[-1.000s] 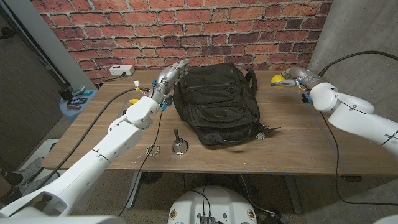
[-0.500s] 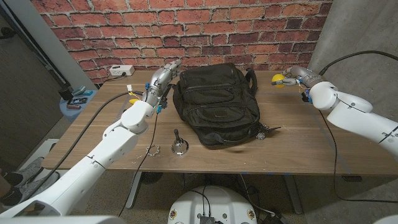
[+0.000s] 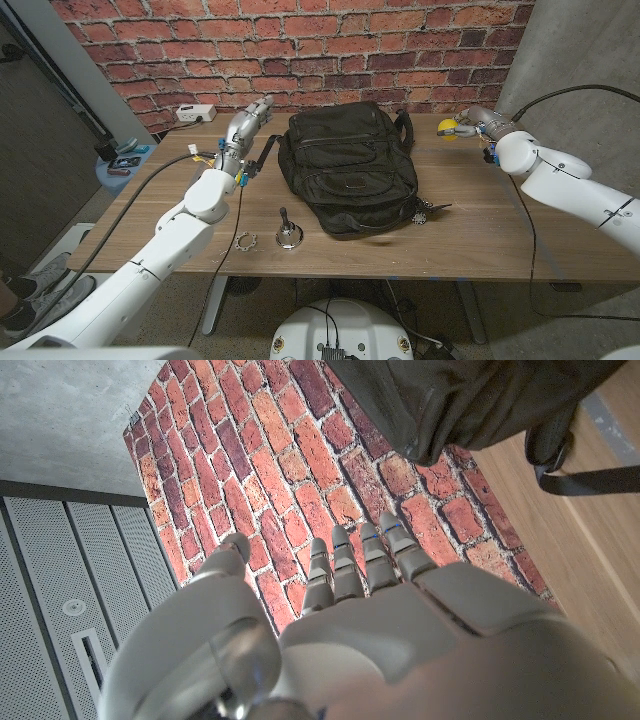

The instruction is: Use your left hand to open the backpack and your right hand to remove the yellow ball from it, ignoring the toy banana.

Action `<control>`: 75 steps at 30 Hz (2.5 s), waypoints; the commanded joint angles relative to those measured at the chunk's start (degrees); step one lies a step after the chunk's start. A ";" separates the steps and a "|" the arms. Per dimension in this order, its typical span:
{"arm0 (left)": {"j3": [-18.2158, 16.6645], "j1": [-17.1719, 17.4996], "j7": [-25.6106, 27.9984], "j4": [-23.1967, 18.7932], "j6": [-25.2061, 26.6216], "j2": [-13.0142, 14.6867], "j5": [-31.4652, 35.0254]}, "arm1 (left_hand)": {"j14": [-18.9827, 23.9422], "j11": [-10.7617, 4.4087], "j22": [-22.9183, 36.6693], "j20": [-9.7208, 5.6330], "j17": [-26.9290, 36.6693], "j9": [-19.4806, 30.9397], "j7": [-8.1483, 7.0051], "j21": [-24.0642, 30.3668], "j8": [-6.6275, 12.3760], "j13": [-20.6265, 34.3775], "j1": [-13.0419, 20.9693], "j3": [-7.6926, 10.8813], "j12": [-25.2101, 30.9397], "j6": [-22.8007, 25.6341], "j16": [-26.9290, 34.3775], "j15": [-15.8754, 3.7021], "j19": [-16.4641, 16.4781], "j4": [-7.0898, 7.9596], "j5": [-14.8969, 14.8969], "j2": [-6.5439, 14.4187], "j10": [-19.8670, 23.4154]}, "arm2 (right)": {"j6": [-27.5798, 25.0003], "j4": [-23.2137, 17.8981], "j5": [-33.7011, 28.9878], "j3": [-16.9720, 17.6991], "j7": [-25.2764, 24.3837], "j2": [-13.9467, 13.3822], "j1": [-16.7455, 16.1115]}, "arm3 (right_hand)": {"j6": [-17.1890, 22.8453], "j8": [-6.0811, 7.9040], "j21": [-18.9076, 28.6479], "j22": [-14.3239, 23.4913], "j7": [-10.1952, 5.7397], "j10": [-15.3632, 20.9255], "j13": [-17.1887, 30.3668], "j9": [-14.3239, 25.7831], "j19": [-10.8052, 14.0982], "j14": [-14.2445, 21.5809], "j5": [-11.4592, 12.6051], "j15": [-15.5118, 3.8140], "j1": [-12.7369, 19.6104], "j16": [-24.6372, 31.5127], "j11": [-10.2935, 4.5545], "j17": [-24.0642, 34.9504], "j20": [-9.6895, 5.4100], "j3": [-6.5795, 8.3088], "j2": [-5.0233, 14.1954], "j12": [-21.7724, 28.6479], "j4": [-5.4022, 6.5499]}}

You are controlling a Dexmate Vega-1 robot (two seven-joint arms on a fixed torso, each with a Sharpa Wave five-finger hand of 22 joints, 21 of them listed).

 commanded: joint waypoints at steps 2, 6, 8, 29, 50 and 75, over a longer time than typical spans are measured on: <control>-1.14 0.36 0.55 5.71 -5.96 -1.69 2.28 | -0.08 -0.71 0.11 -0.40 -0.07 0.00 -0.23 -0.01 0.64 -0.20 -0.52 0.51 0.45 0.66 0.25 -0.63 0.27 -0.06 0.13 0.12 0.18 | 1.24 4.96 -0.70 -2.02 -0.34 2.53 3.24 | 0.86 0.46 0.34 0.30 -0.31 0.65 0.02 0.21 0.23 0.64 -0.13 -2.01 0.79 0.29 -0.18 0.23 -0.22 -0.16 -0.08 0.29 -0.14; -1.28 0.39 1.06 6.87 -6.62 -2.29 2.62 | -0.02 -1.20 0.07 -0.59 -0.20 -0.06 -0.62 -0.02 0.80 -0.52 -0.59 0.68 0.58 1.03 0.29 -0.80 0.38 -0.31 0.14 0.04 0.46 | 2.04 6.95 -0.88 -2.64 -0.55 3.37 4.15 | 1.11 0.54 0.41 0.30 -0.48 0.78 -0.06 0.21 0.43 0.80 -0.13 -2.32 0.95 0.35 -0.34 0.24 -0.31 -0.13 -0.04 0.29 -0.19; -1.26 0.24 1.07 7.85 -7.50 -2.67 2.80 | -0.01 -1.33 0.05 -0.71 -0.25 -0.08 -0.64 -0.01 0.84 -0.64 -0.60 0.75 0.67 1.14 0.29 -0.88 0.45 -0.40 0.15 0.03 0.67 | 2.43 7.81 -1.00 -2.87 -0.82 3.73 4.44 | 1.27 0.58 0.43 0.30 -0.60 0.84 -0.11 0.21 0.51 0.93 -0.14 -2.41 1.12 0.39 -0.49 0.25 -0.35 -0.10 -0.02 0.28 -0.26; -1.55 -0.64 2.00 13.27 -9.38 -4.55 2.41 | 0.20 -2.47 -0.09 -1.53 -0.55 -0.21 -1.41 -0.16 1.12 -1.52 -0.54 1.39 0.94 2.15 0.35 -1.72 0.51 -1.21 0.22 0.02 1.43 | 4.40 13.53 -0.84 -3.55 -3.61 5.69 4.76 | 1.88 0.60 0.61 0.32 -1.14 1.68 -0.69 0.20 1.20 1.92 -0.33 -3.04 1.53 0.90 -0.98 0.58 -0.81 -0.25 -0.07 0.30 -0.29; -2.73 -0.40 2.53 14.28 -10.54 -4.30 1.89 | 0.22 -2.55 -0.17 -1.64 -0.70 -0.27 -1.39 -0.24 1.07 -2.26 -0.56 1.97 1.04 2.38 0.34 -1.93 0.67 -1.81 0.30 0.11 1.86 | 5.66 17.49 -0.78 -4.53 -6.97 7.46 4.20 | 2.22 0.55 0.61 0.32 -1.40 2.10 -1.21 0.18 1.47 2.48 -0.16 -3.27 1.66 0.54 -1.15 0.21 -1.05 -0.38 -0.63 0.19 -0.38; -2.86 -0.07 2.63 13.98 -10.42 -4.22 1.92 | 0.25 -2.69 -0.21 -1.55 -0.78 -0.29 -1.59 -0.38 1.12 -2.89 -0.65 2.49 0.99 2.80 0.34 -2.00 0.63 -2.23 0.33 0.27 1.83 | 5.01 19.57 -0.36 -5.50 -7.28 7.96 3.79 | 2.35 0.39 0.55 0.28 -1.55 2.11 -1.83 0.14 1.76 2.87 0.40 -3.46 1.34 -0.53 -1.27 -0.35 -1.32 -0.04 -0.73 -0.14 -0.11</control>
